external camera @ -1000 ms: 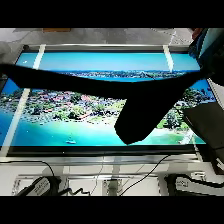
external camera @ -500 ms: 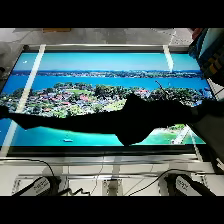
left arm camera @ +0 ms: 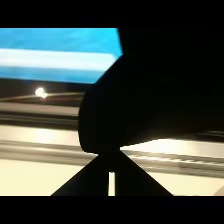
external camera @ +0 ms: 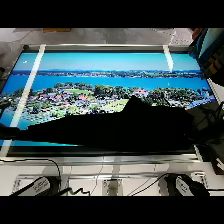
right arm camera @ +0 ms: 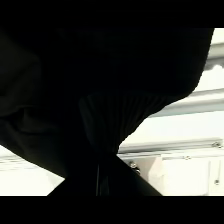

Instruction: Fold the clothes and pants, and hang the long-sleeved shirts on hangers.

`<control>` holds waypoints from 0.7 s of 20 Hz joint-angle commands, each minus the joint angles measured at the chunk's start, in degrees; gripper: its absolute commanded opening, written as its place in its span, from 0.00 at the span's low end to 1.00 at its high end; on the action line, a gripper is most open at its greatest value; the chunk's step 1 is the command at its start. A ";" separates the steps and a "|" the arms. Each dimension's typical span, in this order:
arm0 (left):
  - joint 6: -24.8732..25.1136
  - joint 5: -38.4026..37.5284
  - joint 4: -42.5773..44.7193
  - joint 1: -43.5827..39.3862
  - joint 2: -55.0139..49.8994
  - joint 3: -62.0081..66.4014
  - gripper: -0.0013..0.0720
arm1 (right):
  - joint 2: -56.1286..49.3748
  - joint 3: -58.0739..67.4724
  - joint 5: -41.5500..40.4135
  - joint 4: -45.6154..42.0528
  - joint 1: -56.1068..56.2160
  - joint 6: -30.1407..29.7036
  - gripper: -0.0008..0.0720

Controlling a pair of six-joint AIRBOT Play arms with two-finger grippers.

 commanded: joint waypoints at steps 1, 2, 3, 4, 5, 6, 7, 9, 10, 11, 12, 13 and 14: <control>-4.11 3.43 6.34 -0.02 -0.04 -2.32 0.03 | 0.90 -5.42 -0.85 0.07 -0.04 2.03 0.04; -4.15 4.74 6.38 -0.04 -0.02 -2.29 0.03 | 0.90 -6.12 -0.90 0.11 -0.04 2.08 0.04; -4.20 6.56 6.12 -0.37 -0.02 -2.19 0.03 | 0.90 -6.67 -1.18 0.15 -0.04 2.29 0.04; -5.27 8.92 6.16 -1.09 -0.02 -1.86 0.03 | 0.90 -6.99 -1.77 0.31 -0.04 2.34 0.04; -6.84 11.30 6.21 -2.14 0.00 -1.07 0.03 | 0.85 -7.06 -2.36 0.46 0.00 2.47 0.04; -8.44 13.77 6.21 -3.54 0.02 0.52 0.03 | 0.87 -7.06 -3.06 0.79 0.00 2.49 0.04; -9.77 15.93 6.19 -4.98 0.02 2.75 0.03 | 0.87 -7.06 -3.76 1.05 0.00 2.95 0.04; -12.44 20.15 6.16 -8.46 0.02 9.57 0.03 | 0.87 -7.06 -5.05 1.86 0.00 3.54 0.04; -12.50 21.29 6.16 -10.45 0.02 13.64 0.03 | 0.87 -7.06 -5.68 2.51 0.00 3.56 0.04; -12.50 21.44 6.19 -12.13 0.04 17.29 0.03 | 0.87 -7.06 -6.43 3.85 0.00 3.56 0.04; -12.55 21.46 6.14 -13.51 0.20 20.15 0.03 | 0.90 -7.06 -7.30 5.07 0.00 3.56 0.04; -13.00 21.51 6.19 -14.25 0.79 21.38 0.03 | 0.92 -7.06 -7.98 6.01 0.00 3.54 0.04; -14.01 21.29 6.03 -14.40 1.66 21.35 0.03 | 0.92 -7.06 -8.48 6.71 0.00 3.56 0.04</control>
